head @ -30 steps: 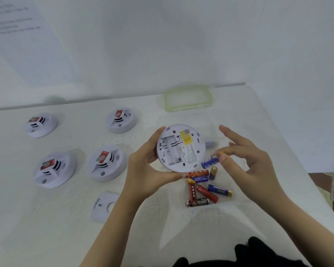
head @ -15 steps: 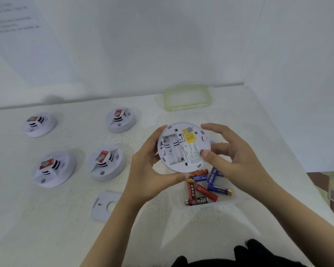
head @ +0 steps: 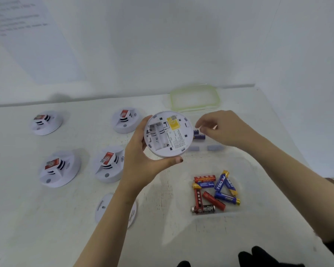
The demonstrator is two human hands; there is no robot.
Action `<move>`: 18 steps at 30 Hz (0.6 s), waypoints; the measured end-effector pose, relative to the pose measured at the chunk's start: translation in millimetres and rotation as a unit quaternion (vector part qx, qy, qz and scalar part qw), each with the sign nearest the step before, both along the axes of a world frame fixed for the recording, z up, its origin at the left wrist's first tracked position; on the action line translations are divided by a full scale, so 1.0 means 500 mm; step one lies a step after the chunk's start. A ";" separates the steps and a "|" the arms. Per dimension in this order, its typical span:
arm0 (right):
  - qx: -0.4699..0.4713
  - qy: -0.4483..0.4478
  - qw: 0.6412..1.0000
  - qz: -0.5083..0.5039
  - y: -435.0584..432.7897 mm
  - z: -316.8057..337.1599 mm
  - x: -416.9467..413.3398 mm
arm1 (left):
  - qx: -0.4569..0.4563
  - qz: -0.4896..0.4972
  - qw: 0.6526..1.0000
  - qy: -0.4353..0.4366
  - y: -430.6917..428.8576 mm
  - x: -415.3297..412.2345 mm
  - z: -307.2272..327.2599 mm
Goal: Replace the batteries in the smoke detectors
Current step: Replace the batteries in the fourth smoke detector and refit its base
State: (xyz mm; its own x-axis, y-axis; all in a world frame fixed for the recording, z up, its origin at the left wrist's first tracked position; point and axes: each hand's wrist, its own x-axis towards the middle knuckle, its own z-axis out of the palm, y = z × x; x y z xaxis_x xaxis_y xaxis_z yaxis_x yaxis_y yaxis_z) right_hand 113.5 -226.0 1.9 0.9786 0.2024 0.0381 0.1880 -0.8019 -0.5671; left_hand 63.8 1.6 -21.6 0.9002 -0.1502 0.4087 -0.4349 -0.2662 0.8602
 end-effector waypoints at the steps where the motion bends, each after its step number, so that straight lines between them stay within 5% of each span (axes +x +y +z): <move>1: -0.044 0.027 0.999 0.016 0.001 -0.006 0.017 | -0.002 0.006 1.000 0.002 0.004 0.004 -0.001; 9: -0.120 0.083 0.987 0.065 0.023 -0.016 0.061 | 0.006 0.029 0.999 0.017 0.019 0.034 -0.018; 14: -0.013 0.136 0.987 0.080 0.018 -0.011 0.060 | 0.015 0.031 0.999 0.021 0.015 0.042 -0.019; 18: 0.118 0.090 0.988 0.046 0.008 0.002 0.037 | 0.020 0.026 0.999 0.021 0.017 0.046 -0.025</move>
